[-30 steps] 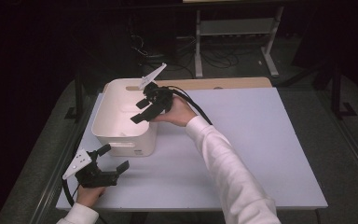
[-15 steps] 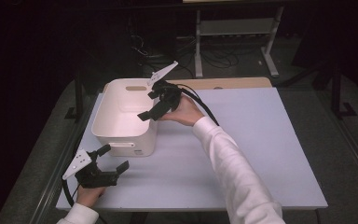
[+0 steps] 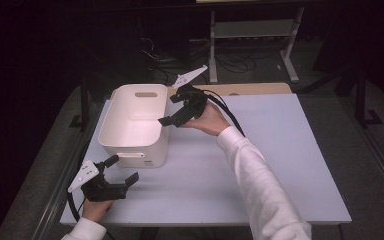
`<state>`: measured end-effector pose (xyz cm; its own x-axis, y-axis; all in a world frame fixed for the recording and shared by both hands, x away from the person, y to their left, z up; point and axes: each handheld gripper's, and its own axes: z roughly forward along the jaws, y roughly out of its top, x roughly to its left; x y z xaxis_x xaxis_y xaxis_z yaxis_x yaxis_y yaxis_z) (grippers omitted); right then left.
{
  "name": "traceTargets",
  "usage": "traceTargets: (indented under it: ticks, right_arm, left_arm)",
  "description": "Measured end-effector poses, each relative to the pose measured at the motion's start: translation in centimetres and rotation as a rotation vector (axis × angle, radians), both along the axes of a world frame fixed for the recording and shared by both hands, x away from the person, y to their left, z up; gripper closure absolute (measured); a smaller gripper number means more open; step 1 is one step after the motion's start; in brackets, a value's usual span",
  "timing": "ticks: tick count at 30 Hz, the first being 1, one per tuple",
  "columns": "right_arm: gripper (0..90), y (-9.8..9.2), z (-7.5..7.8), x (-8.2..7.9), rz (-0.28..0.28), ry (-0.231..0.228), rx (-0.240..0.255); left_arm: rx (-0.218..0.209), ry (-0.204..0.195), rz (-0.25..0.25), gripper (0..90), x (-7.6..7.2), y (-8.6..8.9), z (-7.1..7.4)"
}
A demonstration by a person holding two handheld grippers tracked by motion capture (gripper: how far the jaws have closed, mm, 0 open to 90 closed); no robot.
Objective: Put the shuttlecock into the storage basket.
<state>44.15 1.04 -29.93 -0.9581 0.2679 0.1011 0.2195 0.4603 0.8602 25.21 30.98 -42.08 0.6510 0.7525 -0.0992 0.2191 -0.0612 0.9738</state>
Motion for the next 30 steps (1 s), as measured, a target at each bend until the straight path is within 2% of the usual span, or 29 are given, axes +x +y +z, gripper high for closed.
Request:
traceTargets:
  ticks: [1,4,8,11,12,15,30]
  right_arm:
    - [0.0,-0.3,0.0,0.1,-0.005,-0.004,0.000]
    - [0.0,-1.0,-0.2,0.1,-0.015,-0.008,0.003]
    - [0.0,-2.2,-0.3,0.0,-0.038,0.002,0.015]
    - [0.0,-2.6,-0.4,0.0,-0.043,0.000,0.023]
    - [0.0,-2.9,-0.5,-0.1,-0.043,-0.003,0.028]
    - [0.0,-3.4,-0.6,-0.5,-0.058,0.026,0.047]
    - [0.0,-6.6,-1.7,-1.2,-0.099,0.015,0.057]
  left_arm:
    - [-0.013,0.010,0.006,0.0,-0.1,-0.1,0.0]
    - [-0.017,0.011,0.007,0.0,0.0,-0.1,0.0]
    - [-0.006,0.015,0.007,0.0,0.0,0.0,0.0]
    - [-0.019,0.011,0.004,0.0,0.0,-0.1,0.0]
    - [-0.036,0.010,0.005,0.0,0.0,-0.2,-0.1]
    - [-0.013,0.010,0.003,0.0,0.1,-0.1,-0.1]
    - [-0.012,0.014,0.008,0.0,0.2,-0.1,-0.1]
